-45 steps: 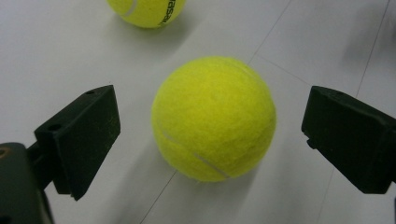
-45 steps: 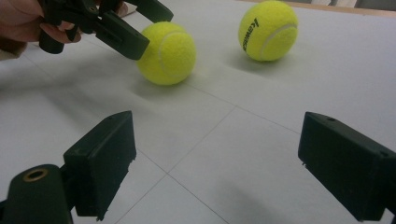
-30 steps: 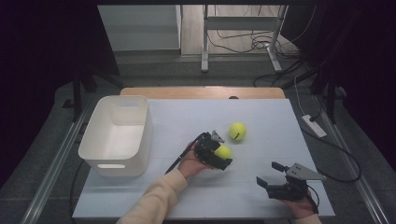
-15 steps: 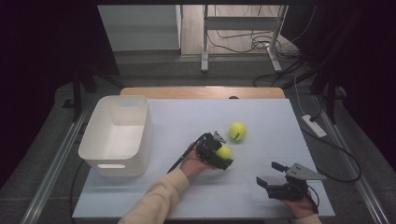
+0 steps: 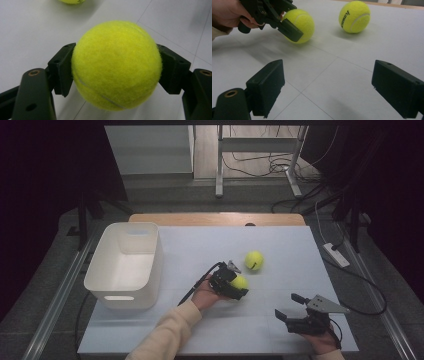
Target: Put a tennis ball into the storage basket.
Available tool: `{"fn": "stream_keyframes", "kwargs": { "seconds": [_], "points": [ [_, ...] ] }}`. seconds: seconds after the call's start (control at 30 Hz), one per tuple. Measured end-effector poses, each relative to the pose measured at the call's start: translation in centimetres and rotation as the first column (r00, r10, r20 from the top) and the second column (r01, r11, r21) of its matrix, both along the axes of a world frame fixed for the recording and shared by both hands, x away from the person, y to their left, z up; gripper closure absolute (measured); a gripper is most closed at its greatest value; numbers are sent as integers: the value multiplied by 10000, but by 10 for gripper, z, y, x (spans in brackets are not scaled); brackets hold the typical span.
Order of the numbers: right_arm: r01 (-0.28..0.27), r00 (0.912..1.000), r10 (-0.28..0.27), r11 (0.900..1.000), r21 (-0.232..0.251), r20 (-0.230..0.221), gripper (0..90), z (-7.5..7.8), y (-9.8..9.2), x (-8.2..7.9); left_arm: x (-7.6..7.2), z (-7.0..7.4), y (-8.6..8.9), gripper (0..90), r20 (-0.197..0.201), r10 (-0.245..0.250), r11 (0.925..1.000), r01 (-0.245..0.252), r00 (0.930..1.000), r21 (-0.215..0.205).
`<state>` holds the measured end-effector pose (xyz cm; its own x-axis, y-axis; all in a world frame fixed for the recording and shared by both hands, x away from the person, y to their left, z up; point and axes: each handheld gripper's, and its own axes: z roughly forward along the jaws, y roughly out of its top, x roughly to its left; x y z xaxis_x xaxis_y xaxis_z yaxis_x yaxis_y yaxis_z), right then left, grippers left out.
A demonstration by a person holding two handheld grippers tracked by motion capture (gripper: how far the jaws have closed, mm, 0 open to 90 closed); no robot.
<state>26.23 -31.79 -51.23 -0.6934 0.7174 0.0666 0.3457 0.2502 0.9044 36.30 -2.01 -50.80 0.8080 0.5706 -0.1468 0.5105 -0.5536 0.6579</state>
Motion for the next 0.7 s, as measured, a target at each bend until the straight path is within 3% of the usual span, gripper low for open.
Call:
{"fn": "stream_keyframes", "kwargs": {
  "seconds": [0.7],
  "points": [
    [49,10000,-48,10000,-52,44,113,0,0,-1,-14,23,22,266,571,84,9967,-37,9983,-812]
  ]
}}
